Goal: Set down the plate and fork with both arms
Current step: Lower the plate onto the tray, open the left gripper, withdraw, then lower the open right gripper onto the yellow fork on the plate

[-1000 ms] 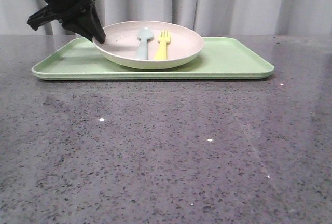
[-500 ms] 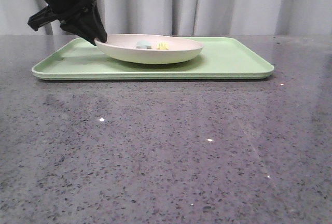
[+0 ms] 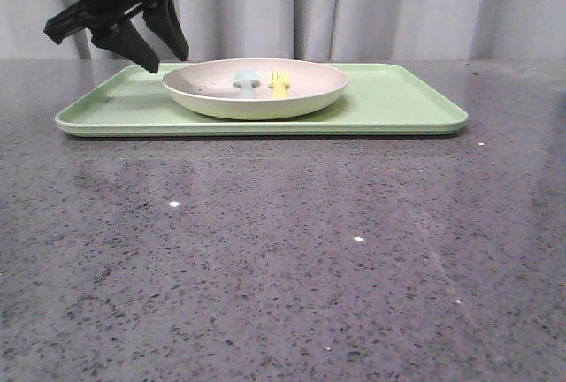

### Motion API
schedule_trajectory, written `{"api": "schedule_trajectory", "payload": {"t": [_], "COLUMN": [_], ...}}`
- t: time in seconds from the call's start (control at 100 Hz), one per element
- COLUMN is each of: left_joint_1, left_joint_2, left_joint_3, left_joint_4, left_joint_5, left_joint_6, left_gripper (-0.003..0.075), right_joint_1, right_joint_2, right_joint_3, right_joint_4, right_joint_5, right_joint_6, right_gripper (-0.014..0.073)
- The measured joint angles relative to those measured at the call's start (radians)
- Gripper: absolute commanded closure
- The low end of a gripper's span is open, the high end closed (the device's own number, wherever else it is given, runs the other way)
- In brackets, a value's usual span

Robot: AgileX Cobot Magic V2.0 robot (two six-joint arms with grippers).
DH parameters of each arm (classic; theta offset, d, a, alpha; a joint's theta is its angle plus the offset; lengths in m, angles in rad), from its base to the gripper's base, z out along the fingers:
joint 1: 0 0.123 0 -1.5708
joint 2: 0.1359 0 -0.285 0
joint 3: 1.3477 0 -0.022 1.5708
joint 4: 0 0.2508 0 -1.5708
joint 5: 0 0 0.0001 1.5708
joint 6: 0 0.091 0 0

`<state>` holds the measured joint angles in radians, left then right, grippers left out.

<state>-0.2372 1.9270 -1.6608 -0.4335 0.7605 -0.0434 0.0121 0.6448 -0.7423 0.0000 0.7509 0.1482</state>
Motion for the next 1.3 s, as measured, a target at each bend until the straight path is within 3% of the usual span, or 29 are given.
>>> {"api": "schedule_trajectory", "payload": {"t": [0.32, 0.64, 1.03, 1.3], "left_joint_1": [0.010, 0.010, 0.010, 0.010], "left_joint_2": [-0.170, -0.427, -0.725, -0.906], "left_joint_3": [0.078, 0.361, 0.672, 0.813], "left_joint_4": [0.119, 0.185, 0.227, 0.245], "left_joint_5": [0.006, -0.074, -0.135, -0.154], "left_joint_6": [0.000, 0.000, 0.000, 0.000], "left_gripper": [0.0447, 0.0447, 0.0447, 0.0447], "right_joint_1": [0.033, 0.179, 0.342, 0.396], "right_joint_2": [0.095, 0.329, 0.657, 0.907], "right_joint_3": [-0.102, -0.317, -0.638, -0.929], "right_joint_4": [0.000, 0.000, 0.000, 0.006], "right_joint_5": [0.026, 0.085, 0.192, 0.301], "right_joint_6": [0.000, 0.000, 0.000, 0.000], "right_gripper": [0.0125, 0.0125, 0.0125, 0.0125]}}
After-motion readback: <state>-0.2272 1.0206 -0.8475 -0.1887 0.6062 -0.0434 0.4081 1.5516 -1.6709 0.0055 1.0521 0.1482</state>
